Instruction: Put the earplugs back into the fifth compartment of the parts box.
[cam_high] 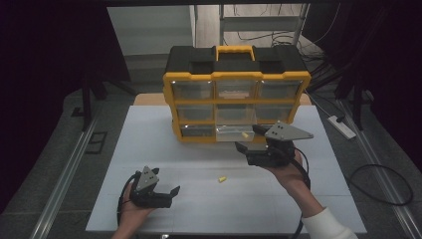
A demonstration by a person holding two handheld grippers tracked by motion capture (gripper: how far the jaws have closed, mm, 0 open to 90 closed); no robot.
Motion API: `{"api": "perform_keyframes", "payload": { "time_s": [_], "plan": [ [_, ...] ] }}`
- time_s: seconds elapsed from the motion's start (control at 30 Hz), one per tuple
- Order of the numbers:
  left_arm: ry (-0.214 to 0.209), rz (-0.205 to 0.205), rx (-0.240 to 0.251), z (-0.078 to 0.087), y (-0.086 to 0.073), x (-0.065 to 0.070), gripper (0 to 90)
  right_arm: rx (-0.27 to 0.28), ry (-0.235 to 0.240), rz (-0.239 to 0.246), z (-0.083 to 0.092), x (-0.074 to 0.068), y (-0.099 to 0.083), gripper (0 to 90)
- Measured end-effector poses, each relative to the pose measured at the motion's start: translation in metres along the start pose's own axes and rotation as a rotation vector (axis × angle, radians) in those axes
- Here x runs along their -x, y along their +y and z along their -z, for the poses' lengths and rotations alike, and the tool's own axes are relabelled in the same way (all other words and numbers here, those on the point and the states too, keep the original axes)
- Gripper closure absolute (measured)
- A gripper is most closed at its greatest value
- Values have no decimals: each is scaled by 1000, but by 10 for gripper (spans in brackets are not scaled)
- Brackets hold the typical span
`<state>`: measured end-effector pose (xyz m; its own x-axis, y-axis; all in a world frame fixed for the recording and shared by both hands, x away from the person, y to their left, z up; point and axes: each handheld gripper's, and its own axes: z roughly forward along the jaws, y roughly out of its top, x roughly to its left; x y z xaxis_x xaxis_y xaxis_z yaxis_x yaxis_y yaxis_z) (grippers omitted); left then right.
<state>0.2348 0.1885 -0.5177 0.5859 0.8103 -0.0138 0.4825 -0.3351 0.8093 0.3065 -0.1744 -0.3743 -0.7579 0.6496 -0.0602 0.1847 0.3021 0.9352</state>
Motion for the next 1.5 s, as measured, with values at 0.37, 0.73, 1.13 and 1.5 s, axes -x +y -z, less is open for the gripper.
{"api": "perform_keyframes", "payload": {
  "time_s": [0.37,0.73,1.13,1.5],
  "plan": [
    [1,-3,-3,0,0,1,37,-105,51,15,-9,-19,-25,231],
    [0,-7,-2,-1,0,0,37,-183,107,11,-33,-37,-44,220],
    [-8,-8,-2,-1,0,1,38,-299,111,44,-62,-48,-74,220],
    [-13,-9,-5,-2,0,2,36,-386,80,-22,-88,-44,-99,231]
  ]
}}
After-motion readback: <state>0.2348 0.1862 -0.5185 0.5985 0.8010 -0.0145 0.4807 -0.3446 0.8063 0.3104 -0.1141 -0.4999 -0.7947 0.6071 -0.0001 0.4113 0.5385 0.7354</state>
